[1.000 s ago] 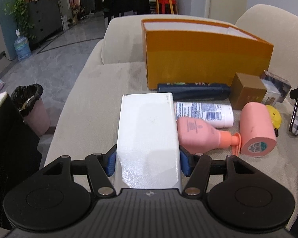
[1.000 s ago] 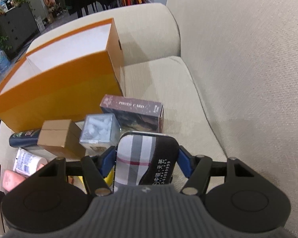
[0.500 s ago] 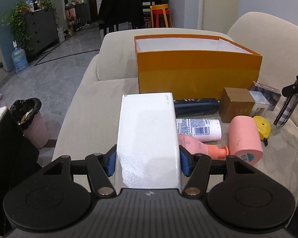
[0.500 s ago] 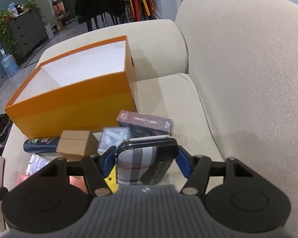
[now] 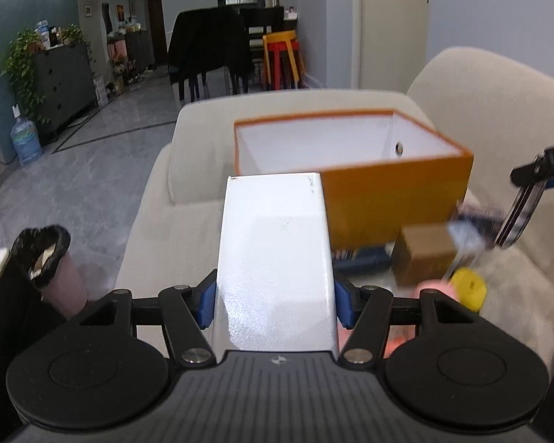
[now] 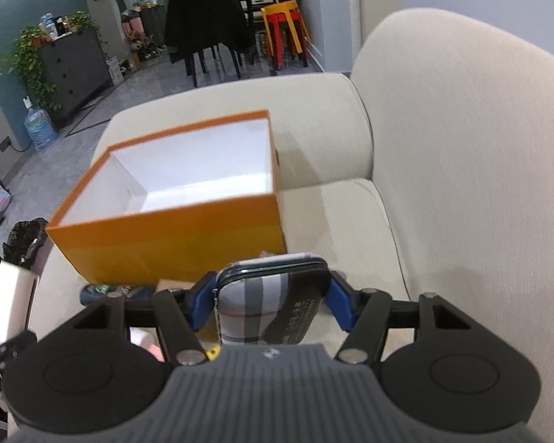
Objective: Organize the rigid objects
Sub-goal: 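Grasp the plaid case with the right tool and lift it, then lower the white box and plaid case into the orange box and release both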
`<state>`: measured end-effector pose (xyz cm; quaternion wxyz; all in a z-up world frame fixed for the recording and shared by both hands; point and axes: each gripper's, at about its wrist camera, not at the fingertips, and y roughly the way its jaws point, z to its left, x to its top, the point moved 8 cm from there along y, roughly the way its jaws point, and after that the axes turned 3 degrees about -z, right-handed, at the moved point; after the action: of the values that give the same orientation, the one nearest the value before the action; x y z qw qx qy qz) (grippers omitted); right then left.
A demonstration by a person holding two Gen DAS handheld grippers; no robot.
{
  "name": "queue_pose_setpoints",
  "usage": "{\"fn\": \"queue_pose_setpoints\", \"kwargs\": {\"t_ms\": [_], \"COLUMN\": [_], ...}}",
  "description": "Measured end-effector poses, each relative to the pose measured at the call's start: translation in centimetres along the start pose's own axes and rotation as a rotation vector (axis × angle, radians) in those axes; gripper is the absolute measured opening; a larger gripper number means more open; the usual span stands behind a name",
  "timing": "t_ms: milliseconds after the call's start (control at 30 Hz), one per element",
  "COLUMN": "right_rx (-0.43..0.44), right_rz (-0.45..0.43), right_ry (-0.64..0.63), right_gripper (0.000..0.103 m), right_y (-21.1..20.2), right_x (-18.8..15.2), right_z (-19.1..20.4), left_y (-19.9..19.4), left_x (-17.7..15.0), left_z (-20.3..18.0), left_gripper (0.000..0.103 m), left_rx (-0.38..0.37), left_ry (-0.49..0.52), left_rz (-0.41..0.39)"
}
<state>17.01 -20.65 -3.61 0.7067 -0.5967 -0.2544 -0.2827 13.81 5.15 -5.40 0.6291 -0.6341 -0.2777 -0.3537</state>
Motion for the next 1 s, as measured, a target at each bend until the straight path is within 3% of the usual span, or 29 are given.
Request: {"fn": "queue_pose_setpoints", "kwargs": {"t_ms": [267,567,800,1000], "right_rx": [0.028,0.07,0.095,0.088], "right_rz": [-0.044,-0.084,-0.084,-0.038], "right_ry": [-0.027,-0.075,-0.115,-0.131], "right_gripper": [0.062,0.062,0.062,0.062], "right_y": [-0.4,1.1,3.7,7.2], "right_x": [3.6,8.7,11.7,11.8], "right_z": [1.9,5.8,8.7,9.7], "left_y": [1.5,6.0,9.9,12.4], "left_x": [6.2,11.5,12.2,12.4], "left_z": [-0.3,0.3,0.5,0.1], "left_gripper": [0.069,0.069,0.069,0.069], "left_rx": [-0.043,-0.06,-0.066,-0.045], "left_ry": [0.007,0.002,-0.002,0.01], "left_rz": [-0.051,-0.064,-0.043,-0.044]}}
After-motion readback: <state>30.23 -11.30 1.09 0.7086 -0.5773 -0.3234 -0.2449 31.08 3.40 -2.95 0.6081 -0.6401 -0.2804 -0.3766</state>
